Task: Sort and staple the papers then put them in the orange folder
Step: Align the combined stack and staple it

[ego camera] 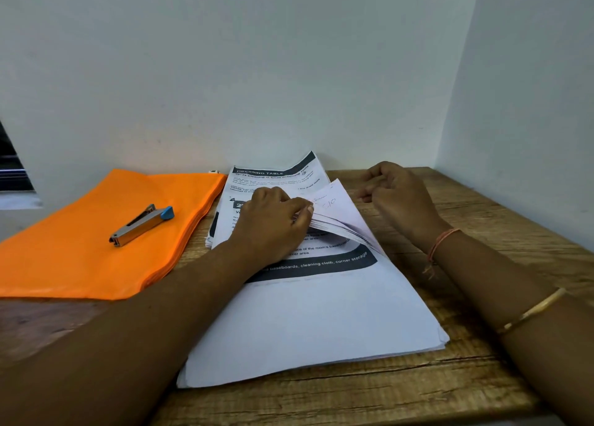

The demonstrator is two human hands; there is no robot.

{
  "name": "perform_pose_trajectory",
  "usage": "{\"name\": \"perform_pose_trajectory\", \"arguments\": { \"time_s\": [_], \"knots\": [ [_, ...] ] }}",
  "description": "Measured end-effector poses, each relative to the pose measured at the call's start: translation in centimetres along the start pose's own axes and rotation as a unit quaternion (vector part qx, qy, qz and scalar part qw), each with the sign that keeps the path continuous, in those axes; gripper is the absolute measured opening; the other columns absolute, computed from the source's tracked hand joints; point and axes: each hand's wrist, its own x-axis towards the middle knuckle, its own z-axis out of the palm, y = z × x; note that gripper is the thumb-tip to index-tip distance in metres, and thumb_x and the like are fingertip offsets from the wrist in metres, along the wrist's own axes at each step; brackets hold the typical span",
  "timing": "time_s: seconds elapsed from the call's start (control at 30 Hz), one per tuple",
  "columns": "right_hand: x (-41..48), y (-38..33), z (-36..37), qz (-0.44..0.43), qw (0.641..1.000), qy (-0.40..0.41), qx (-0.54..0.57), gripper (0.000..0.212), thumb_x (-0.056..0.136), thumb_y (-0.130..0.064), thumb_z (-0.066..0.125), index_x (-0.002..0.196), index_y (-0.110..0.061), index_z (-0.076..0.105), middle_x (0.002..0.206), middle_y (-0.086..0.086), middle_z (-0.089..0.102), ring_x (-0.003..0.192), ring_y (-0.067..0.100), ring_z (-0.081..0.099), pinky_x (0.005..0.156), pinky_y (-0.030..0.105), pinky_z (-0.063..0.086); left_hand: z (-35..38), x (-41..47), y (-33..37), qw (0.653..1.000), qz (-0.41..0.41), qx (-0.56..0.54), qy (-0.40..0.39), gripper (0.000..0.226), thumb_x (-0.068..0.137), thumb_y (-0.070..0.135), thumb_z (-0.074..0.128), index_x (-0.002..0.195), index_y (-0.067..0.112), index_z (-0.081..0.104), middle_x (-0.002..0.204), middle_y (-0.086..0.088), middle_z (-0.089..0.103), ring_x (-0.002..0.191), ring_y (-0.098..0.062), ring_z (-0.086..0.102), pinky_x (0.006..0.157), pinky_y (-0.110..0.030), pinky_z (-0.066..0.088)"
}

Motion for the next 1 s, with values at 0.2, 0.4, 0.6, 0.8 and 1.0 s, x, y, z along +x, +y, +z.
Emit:
{"name": "perform_pose_trajectory", "arguments": {
  "time_s": [0.2, 0.4, 0.6, 0.8, 1.0],
  "knots": [
    [0.18, 0.06, 0.0, 0.027, 0.999, -0.012, -0.02, 0.021, 0.078, 0.004, 0.055, 0.08, -0.016, 0.059, 0.085, 0.011, 0.072, 0.086, 0.026, 0.067, 0.083, 0.04, 0.054, -0.01, -0.01, -0.03, 1.0, -0.003, -0.002, 0.013, 0.041, 0.099, 0.042, 0.029, 0.127, 0.029, 0.055, 0.126, -0.001, 0.049, 0.123, -0.02, 0.031, 0.1, -0.036, 0.026],
    [0.19, 0.38, 0.19, 0.037, 0.999, -0.012, -0.02, 0.024, 0.076, 0.001, 0.062, 0.074, -0.023, 0.057, 0.085, 0.013, 0.072, 0.086, 0.031, 0.068, 0.083, 0.043, 0.055, 0.06, 0.05, -0.03, 1.0, -0.007, -0.002, 0.014, 0.04, 0.099, 0.042, 0.029, 0.126, 0.028, 0.056, 0.127, -0.001, 0.049, 0.124, -0.021, 0.031, 0.1, -0.037, 0.026],
    [0.32, 0.42, 0.23, 0.034, 0.999, -0.02, -0.003, 0.025, 0.077, 0.001, 0.064, 0.074, -0.023, 0.057, 0.084, 0.008, 0.072, 0.084, 0.024, 0.069, 0.086, 0.043, 0.054, -0.04, 0.08, 0.06, 1.0, -0.009, -0.003, 0.01, 0.041, 0.099, 0.041, 0.029, 0.128, 0.028, 0.054, 0.13, -0.001, 0.048, 0.126, -0.021, 0.03, 0.102, -0.037, 0.025],
    [0.11, 0.14, 0.37, 0.024, 0.999, -0.024, 0.027, 0.029, 0.079, 0.007, 0.043, 0.075, -0.019, 0.056, 0.076, 0.002, 0.071, 0.078, 0.019, 0.067, 0.085, 0.04, 0.054, 0.16, 0.06, -0.04, 1.0, -0.019, -0.002, 0.008, 0.038, 0.099, 0.042, 0.031, 0.129, 0.032, 0.053, 0.148, -0.003, 0.029, 0.138, -0.022, 0.016, 0.109, -0.041, 0.018],
    [-0.35, -0.39, 0.33, -0.004, 0.995, -0.049, 0.081, 0.031, 0.08, 0.013, 0.037, 0.087, -0.007, 0.059, 0.071, 0.006, 0.069, 0.069, 0.019, 0.065, 0.073, 0.025, 0.056, 0.41, 0.31, -0.23, 1.0, 0.001, -0.01, -0.018, 0.036, 0.1, 0.04, 0.027, 0.121, 0.028, 0.054, 0.151, 0.009, 0.031, 0.144, -0.014, 0.009, 0.112, -0.044, 0.01]
  ]
}}
